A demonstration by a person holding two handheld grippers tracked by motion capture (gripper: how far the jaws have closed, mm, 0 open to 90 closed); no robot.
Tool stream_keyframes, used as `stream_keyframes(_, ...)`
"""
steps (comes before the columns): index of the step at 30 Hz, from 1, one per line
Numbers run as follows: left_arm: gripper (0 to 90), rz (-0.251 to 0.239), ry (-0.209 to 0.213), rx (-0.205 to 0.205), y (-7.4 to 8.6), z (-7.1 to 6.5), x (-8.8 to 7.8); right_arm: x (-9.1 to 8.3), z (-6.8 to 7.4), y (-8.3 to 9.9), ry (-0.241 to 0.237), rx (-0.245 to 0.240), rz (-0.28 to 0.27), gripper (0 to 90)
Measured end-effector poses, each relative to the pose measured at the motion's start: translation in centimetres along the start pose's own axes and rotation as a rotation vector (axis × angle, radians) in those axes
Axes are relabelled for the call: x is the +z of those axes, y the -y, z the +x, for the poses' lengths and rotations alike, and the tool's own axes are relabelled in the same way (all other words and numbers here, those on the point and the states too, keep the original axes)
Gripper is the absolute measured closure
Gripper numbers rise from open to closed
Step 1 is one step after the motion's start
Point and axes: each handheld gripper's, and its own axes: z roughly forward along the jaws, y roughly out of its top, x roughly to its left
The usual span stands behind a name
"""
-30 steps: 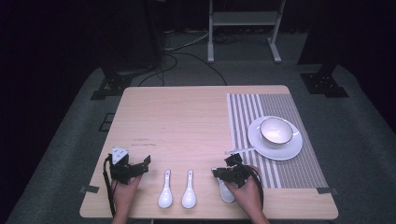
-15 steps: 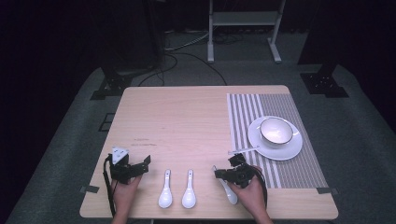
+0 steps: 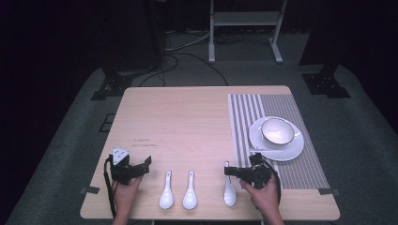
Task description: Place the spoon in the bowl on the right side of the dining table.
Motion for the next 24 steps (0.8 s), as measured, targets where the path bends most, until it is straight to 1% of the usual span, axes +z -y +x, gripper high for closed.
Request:
stream_keyframes(2,3.3,-0.001,0.0,-0.002,0.0,0.0,0.0,-0.2,-0.1,0.0,-0.009,0.002,-0.009,84.9)
stream_keyframes(5,3.3,0.0,0.0,0.0,0.0,0.0,0.0,-0.9,-0.5,0.2,-0.019,0.03,-0.037,84.8)
stream_keyframes(8,3.3,0.0,0.0,0.0,0.0,0.0,0.0,-1.3,-0.7,0.2,-0.027,0.04,-0.052,84.7)
stream_keyframes(13,3.3,0.0,-0.001,0.002,0.0,0.0,0.0,-2.7,-0.9,-0.2,-0.038,0.059,-0.095,84.7)
stream_keyframes(14,3.3,0.0,-0.001,0.002,0.0,0.0,0.0,-2.7,-0.9,-0.2,-0.038,0.059,-0.095,84.7)
stream_keyframes(15,3.3,0.0,-0.001,0.002,0.0,0.0,0.0,-3.3,-1.0,-0.4,-0.037,0.065,-0.111,84.7)
stream_keyframes(18,3.3,0.002,0.0,0.005,0.0,0.0,0.0,-4.0,-1.2,-0.7,-0.03,0.078,-0.124,84.6)
stream_keyframes(21,3.3,0.001,0.0,0.004,0.0,0.0,0.0,-4.4,-1.4,-0.9,-0.028,0.084,-0.134,84.6)
stream_keyframes(24,3.3,0.002,0.0,0.005,0.0,0.0,0.0,-5.0,-1.7,-1.3,-0.015,0.09,-0.151,84.6)
